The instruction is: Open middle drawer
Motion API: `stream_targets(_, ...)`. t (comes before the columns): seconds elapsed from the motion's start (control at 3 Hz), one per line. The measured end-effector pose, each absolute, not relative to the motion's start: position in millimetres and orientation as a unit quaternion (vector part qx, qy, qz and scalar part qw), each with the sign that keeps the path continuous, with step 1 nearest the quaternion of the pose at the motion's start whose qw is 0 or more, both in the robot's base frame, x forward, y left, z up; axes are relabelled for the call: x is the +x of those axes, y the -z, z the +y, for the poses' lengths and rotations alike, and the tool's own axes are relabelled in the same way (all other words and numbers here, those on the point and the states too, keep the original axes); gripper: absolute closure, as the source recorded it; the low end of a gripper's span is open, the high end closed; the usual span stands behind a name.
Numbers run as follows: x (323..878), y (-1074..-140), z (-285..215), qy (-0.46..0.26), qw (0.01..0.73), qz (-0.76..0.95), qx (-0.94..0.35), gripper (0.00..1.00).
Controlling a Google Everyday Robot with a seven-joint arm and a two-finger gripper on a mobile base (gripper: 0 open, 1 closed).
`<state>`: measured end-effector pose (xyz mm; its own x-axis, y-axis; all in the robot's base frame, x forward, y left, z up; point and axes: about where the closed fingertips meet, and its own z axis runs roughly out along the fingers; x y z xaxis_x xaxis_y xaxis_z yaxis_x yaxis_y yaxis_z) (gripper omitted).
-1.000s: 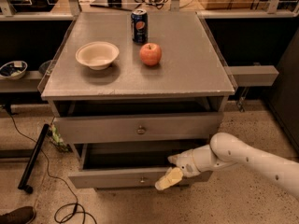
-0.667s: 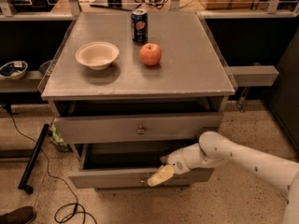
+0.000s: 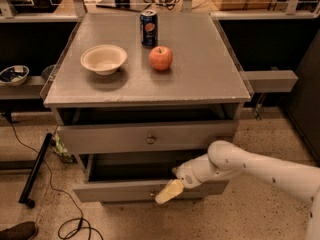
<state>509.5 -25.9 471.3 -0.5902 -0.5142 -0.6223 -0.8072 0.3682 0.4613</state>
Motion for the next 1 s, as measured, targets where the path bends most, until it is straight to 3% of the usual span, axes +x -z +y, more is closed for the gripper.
stream_targets(0.67, 497.4, -474.5, -21.6, -0.276, 0.185, 0.828, -0.452, 0.00)
stream_targets(1.0, 496.6, -474.5, -21.2, -0.274, 0.186, 0.829, -0.452, 0.00)
